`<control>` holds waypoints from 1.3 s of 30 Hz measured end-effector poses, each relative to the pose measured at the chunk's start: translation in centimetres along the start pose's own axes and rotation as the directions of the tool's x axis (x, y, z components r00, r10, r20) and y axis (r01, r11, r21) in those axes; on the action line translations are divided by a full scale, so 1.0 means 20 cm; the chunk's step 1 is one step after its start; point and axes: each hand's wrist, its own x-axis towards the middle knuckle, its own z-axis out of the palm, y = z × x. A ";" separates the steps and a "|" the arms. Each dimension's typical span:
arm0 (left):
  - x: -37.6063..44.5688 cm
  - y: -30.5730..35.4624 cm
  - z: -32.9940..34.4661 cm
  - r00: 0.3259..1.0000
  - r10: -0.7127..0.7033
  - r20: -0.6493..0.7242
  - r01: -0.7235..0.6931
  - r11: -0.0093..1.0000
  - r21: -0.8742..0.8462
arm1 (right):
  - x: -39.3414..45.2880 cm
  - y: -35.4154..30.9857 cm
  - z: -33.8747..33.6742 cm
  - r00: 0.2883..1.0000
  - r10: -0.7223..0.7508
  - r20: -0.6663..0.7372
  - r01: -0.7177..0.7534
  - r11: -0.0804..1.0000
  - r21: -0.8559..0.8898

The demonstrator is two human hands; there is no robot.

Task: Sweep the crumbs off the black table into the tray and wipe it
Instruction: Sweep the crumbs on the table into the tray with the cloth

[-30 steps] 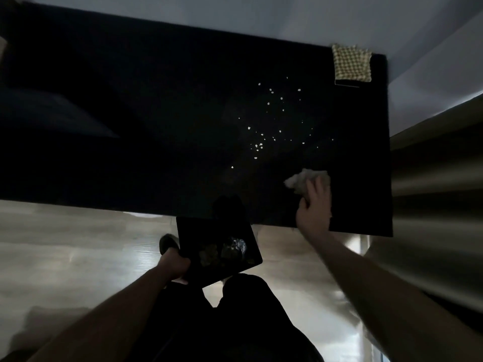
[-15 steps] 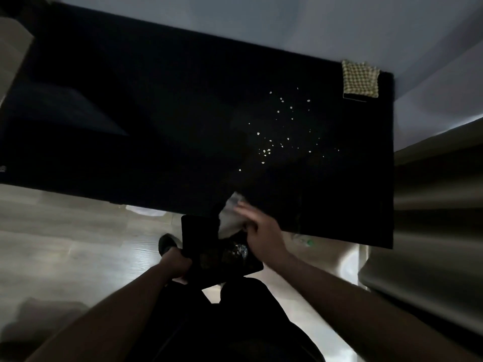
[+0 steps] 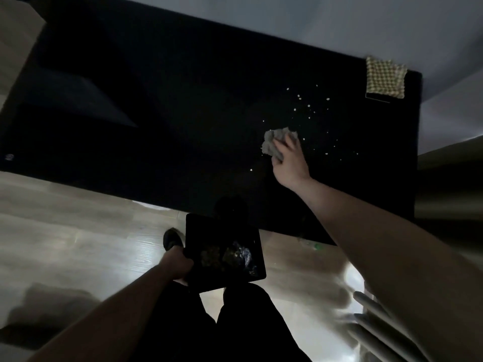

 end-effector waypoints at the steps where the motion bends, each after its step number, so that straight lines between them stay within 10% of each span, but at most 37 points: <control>1: 0.00 0.00 0.00 1.000 -0.001 -0.003 0.001 1.000 0.000 | -0.02 -0.01 0.05 0.999 -0.037 0.002 0.037 0.998 -0.057; 12: -0.02 0.02 -0.02 1.000 0.025 0.016 -0.025 1.000 0.017 | -0.87 -0.12 0.44 0.881 -0.428 0.203 0.376 0.893 0.248; 24: -0.05 0.02 -0.04 1.000 -0.010 0.003 0.010 1.000 0.017 | -0.53 -0.10 -0.03 0.989 0.001 -0.147 0.079 0.836 0.543; 30: -0.01 -0.01 -0.04 0.999 -0.040 0.024 0.041 0.998 -0.049 | 0.12 -0.11 -0.23 0.931 0.227 -0.287 -0.069 0.879 0.471; 39: 0.06 -0.02 -0.01 0.999 -0.040 0.014 0.041 0.994 -0.098 | 0.47 -0.08 -0.03 1.000 -0.025 -0.014 0.023 0.992 -0.120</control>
